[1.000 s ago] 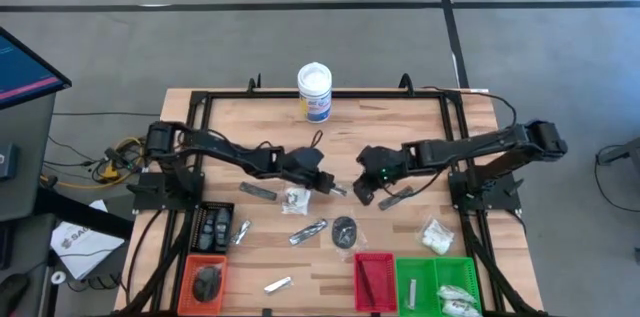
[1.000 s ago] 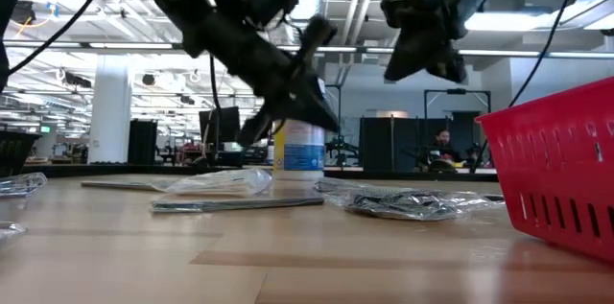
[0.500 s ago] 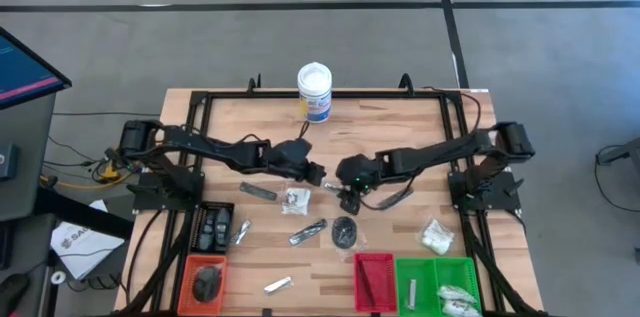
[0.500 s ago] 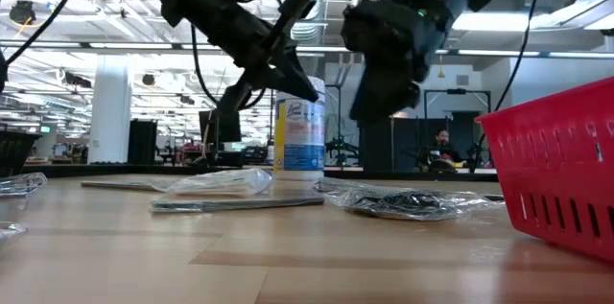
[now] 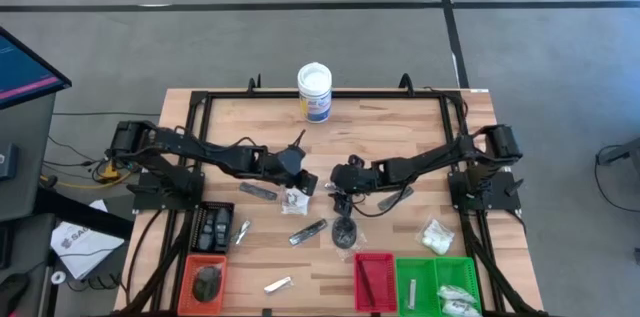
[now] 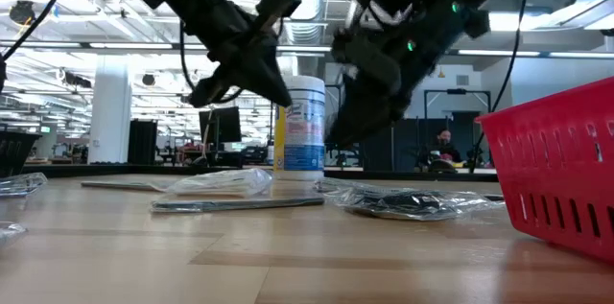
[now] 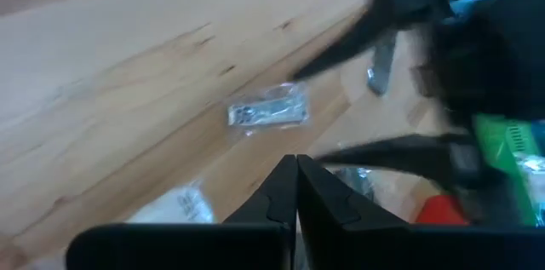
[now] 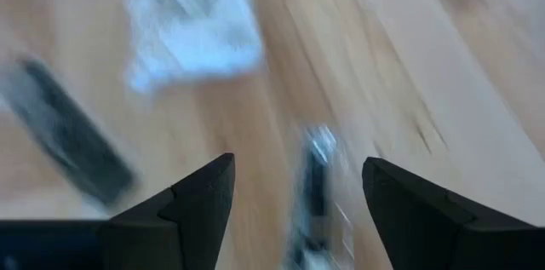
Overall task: Pick & Place Travel size toiletries
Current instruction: Put the silver nail cutter into the left green bin
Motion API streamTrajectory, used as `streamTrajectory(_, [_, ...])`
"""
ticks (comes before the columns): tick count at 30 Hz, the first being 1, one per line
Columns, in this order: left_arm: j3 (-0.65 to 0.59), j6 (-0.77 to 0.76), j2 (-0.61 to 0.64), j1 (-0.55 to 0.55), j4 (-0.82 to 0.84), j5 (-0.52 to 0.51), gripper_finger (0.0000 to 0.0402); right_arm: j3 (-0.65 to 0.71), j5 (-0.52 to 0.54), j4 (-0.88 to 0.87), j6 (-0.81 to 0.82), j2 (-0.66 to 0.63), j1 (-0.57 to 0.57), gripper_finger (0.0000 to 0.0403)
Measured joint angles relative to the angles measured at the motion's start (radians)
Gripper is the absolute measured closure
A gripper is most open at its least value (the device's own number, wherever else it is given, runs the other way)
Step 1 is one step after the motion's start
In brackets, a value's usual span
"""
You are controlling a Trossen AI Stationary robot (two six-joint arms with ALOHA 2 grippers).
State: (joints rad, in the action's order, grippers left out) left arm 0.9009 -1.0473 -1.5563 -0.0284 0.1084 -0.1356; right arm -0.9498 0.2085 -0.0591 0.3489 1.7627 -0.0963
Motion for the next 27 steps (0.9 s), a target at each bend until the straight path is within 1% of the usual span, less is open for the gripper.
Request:
streamTrajectory(2, [-0.003,0.000,0.022,0.000,0.040,-0.007,0.0401,0.019,0.001,0.006,0.016,0.014,0.002,0.0154])
streamTrajectory(3, [-0.002,0.001,0.025,0.000,0.025,-0.011,0.0401,0.023,0.001,0.042,0.029,0.028,0.002,0.0154])
streamTrajectory(5, [-0.002,0.002,0.045,0.000,0.043,-0.024,0.0401,0.045,0.000,0.035,0.049,0.028,-0.009,0.0154])
streamTrajectory(7, [-0.001,0.004,0.060,0.000,0.032,-0.035,0.0401,0.037,0.000,0.080,0.052,0.057,-0.022,0.0153])
streamTrajectory(11, [-0.003,0.008,0.086,0.008,0.052,-0.053,0.0401,0.039,0.005,0.075,0.053,0.063,-0.033,0.0153])
streamTrajectory(15, [-0.002,0.017,0.100,0.021,0.049,-0.057,0.0401,0.044,0.024,0.048,0.073,0.097,-0.020,0.0153])
streamTrajectory(17, [-0.001,0.018,0.099,0.028,0.043,-0.057,0.0401,0.036,0.010,0.076,0.083,0.114,-0.015,0.0153])
streamTrajectory(21, [-0.002,0.016,0.099,0.032,0.041,-0.057,0.0401,0.032,0.017,0.102,0.108,0.158,-0.009,0.0153])
streamTrajectory(27, [-0.002,0.014,0.099,0.032,0.041,-0.056,0.0401,0.033,0.003,0.097,0.136,0.164,-0.008,0.0154])
